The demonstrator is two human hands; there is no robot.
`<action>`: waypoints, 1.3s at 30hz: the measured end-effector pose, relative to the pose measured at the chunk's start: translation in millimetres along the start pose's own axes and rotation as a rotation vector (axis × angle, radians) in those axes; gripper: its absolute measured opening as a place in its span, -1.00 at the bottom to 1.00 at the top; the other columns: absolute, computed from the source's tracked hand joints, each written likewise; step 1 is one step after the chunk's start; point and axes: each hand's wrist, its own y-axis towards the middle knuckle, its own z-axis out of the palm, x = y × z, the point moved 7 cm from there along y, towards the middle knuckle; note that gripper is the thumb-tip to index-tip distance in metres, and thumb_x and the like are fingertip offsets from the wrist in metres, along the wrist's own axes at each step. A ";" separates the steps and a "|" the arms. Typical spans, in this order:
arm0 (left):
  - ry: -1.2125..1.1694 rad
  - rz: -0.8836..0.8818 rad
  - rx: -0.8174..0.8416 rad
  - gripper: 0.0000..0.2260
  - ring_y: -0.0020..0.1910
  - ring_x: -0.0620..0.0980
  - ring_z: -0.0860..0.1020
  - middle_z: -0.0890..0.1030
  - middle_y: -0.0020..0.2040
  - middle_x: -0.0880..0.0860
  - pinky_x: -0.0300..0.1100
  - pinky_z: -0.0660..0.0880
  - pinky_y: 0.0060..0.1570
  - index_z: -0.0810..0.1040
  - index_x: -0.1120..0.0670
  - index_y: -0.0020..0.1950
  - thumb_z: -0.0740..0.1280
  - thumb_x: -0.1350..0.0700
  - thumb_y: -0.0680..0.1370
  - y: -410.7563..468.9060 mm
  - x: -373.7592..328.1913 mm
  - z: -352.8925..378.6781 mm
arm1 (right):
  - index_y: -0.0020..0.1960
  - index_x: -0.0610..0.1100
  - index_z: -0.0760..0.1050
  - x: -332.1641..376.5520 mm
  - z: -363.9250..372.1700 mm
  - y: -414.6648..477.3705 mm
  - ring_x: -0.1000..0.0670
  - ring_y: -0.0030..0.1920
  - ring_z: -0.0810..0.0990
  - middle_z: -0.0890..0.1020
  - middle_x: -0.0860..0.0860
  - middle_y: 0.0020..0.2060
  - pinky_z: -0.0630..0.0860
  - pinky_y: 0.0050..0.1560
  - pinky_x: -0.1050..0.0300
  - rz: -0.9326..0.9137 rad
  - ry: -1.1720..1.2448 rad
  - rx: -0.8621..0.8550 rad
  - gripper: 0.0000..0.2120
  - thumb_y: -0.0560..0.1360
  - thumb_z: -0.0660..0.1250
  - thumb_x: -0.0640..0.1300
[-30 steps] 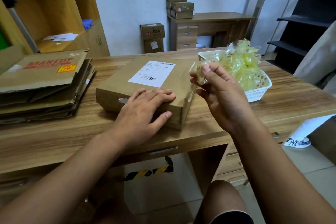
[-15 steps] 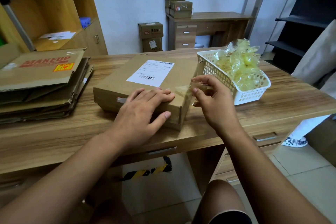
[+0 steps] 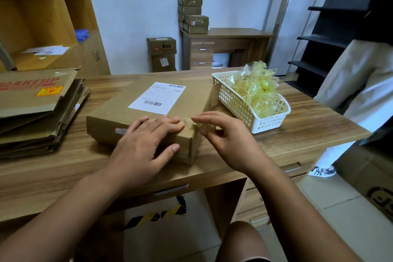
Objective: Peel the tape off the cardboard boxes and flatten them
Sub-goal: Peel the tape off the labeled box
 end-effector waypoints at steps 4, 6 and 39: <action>-0.001 0.006 -0.004 -0.52 0.46 -0.39 0.14 0.26 0.44 -0.38 -0.37 -0.19 0.47 0.35 -0.25 0.47 0.04 -0.27 0.56 0.8 -0.6 -1.2 | 0.21 -0.05 0.67 2.8 -5.2 0.7 0.14 0.13 0.62 0.68 0.09 0.10 0.54 0.09 0.23 0.016 0.037 -0.038 -0.72 0.55 0.42 -0.29; -0.004 0.006 -0.002 -0.52 0.46 -0.43 0.11 0.25 0.45 -0.39 -0.38 -0.21 0.47 0.34 -0.26 0.47 0.04 -0.28 0.56 2.0 -0.3 -1.2 | 0.17 -0.04 0.68 4.6 -16.0 0.5 0.15 0.06 0.64 0.70 0.11 0.04 0.56 0.07 0.19 0.026 0.078 -0.100 -0.73 0.55 0.41 -0.31; -0.068 0.057 -0.071 -0.59 0.45 -0.35 0.27 0.41 0.41 -0.33 -0.24 0.03 0.49 0.47 -0.20 0.38 0.15 -0.19 0.55 1.2 -4.4 -1.4 | 0.10 0.04 0.70 -81.2 -139.2 66.8 0.08 0.06 0.62 0.72 0.12 0.07 0.44 0.00 0.16 0.286 -0.540 -0.226 -0.84 0.59 0.39 0.03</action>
